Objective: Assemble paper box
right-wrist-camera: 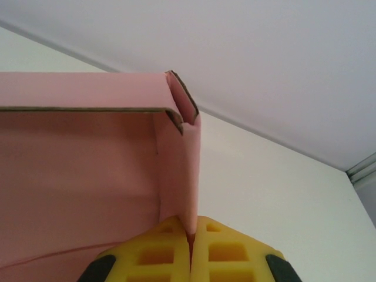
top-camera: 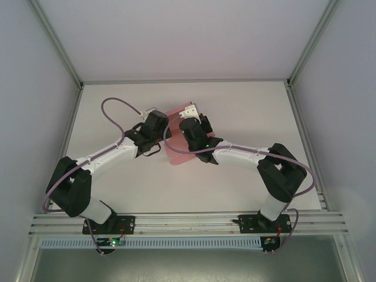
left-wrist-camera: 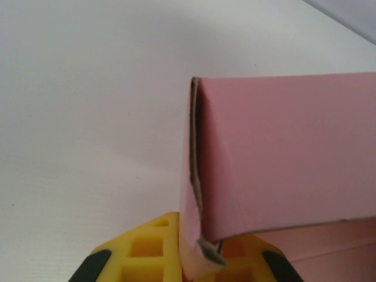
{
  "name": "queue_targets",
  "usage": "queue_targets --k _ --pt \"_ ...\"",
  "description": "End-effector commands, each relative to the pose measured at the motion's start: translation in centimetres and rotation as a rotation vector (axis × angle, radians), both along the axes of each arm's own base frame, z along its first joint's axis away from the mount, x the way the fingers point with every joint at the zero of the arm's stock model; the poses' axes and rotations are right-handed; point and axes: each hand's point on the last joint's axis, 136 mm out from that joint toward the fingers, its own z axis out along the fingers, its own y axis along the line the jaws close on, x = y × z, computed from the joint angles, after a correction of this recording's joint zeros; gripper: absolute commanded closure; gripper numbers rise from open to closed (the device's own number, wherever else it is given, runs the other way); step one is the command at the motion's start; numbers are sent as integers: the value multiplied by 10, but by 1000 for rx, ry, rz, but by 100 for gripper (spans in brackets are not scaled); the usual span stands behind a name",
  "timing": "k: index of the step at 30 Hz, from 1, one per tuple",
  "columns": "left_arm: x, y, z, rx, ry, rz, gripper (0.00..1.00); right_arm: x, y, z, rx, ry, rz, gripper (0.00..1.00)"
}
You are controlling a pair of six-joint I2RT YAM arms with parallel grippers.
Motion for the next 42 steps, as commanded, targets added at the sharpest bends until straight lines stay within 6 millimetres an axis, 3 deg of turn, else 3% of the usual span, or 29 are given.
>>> queue_targets --k 1,4,8,11,15,19,21,22,25,28,30,32,33,38,42 --pt "-47 83 -50 266 262 199 100 3 -139 32 -206 -115 -554 98" --pt "-45 53 -47 132 265 114 100 5 -138 35 -215 -151 -576 98" --pt "-38 22 -35 16 227 55 100 15 -122 35 -233 -200 -555 98" --pt "-33 16 -27 31 221 41 100 24 -108 35 -282 -230 -541 98" --pt "-29 14 -30 30 223 43 100 28 -90 36 -302 -251 -499 95" --pt "-23 14 -34 48 226 53 100 31 -56 17 -239 -168 -284 85" --pt "-19 13 -37 55 225 55 100 29 -36 -2 -64 -49 -120 80" --pt "-17 11 -37 51 226 50 100 25 -19 -15 44 42 15 72" --pt "-7 6 -33 47 192 32 100 3 22 -29 261 189 322 58" --pt "4 3 -25 65 126 -9 100 -21 36 -22 359 244 483 39" --pt "12 2 -17 104 67 -52 100 -37 38 -8 441 262 581 28" --pt "18 5 -10 166 17 -92 100 -45 27 11 531 249 606 15" --pt "21 8 -6 206 -13 -114 100 -50 20 23 571 231 631 2" --pt "35 4 12 346 -174 -289 100 -64 -32 69 763 106 613 2" --pt "29 -23 20 364 -276 -538 100 -66 -82 76 823 39 476 2"
